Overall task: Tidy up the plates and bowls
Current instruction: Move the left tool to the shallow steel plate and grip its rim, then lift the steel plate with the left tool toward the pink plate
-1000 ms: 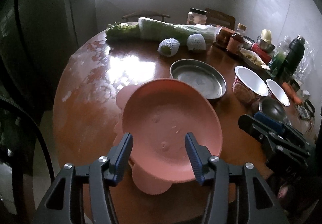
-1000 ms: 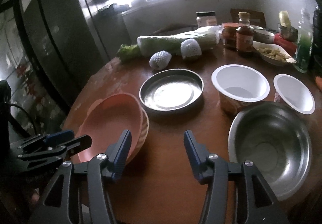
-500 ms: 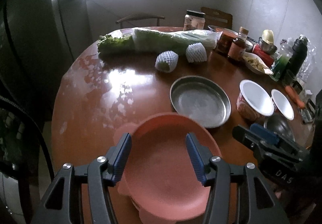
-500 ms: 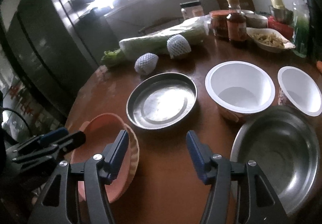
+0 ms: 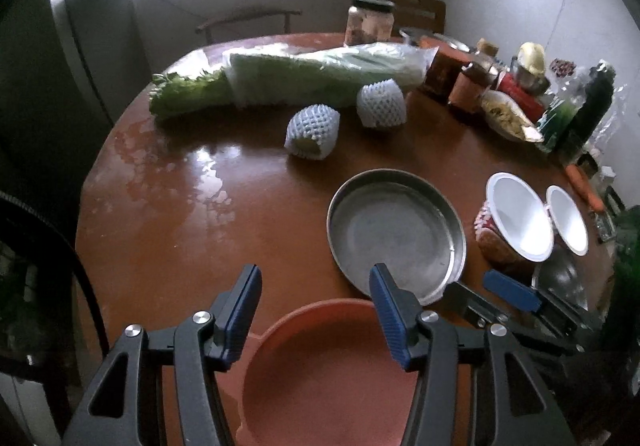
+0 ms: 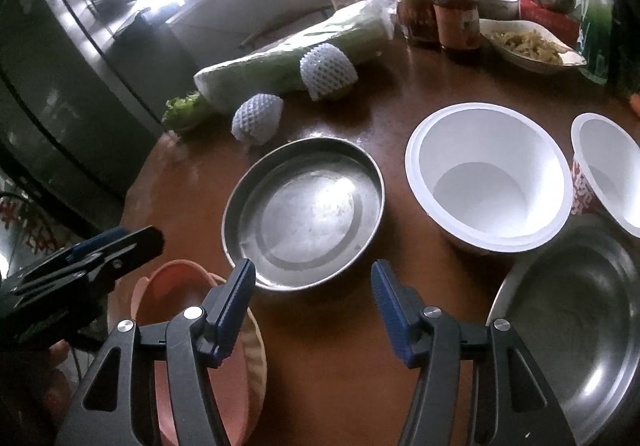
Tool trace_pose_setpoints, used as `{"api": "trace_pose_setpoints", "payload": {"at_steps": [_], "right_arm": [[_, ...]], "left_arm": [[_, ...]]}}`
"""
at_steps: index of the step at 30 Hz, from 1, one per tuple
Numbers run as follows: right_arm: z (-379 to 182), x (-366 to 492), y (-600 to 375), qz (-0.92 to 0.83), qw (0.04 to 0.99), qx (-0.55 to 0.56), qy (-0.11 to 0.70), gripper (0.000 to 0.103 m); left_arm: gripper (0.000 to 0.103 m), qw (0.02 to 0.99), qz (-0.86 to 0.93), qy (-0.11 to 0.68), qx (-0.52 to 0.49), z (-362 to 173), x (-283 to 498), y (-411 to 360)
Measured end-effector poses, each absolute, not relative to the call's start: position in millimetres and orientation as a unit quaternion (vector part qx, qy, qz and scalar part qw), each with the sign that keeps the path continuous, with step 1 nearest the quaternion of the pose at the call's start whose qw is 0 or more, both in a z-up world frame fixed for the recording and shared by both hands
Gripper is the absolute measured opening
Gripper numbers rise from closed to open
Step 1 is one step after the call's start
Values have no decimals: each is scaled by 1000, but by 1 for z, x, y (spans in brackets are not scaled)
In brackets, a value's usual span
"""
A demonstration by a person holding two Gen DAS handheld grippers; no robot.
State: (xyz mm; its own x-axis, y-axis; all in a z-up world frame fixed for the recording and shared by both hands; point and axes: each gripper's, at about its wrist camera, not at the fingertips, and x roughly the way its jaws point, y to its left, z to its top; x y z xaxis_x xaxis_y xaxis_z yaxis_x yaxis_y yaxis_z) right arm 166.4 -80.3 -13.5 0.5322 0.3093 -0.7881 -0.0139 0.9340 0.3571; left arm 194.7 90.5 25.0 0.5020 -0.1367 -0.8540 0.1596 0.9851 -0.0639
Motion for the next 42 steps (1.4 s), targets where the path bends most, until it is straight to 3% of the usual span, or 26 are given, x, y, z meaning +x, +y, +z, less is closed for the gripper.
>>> {"api": "trace_pose_setpoints", "payload": {"at_steps": [19,22,27,34,42], "right_arm": [[-43,200,-76,73,823,178,534,62],[-42,202,-77,79,826,182,528,62],[-43,207,-77,75,835,167,518,56],[-38,209,-74,78,850,148,499,47],[-21,205,-73,92,863,154,473,45]], "left_arm": [[56,828,-110,550,4,-20,261,79],[50,822,-116,558,1,-26,267,77],[28,812,-131,568,-6,-34,272,74],[27,813,-125,569,-13,-37,273,75],[27,839,-122,530,-10,-6,258,85]]}}
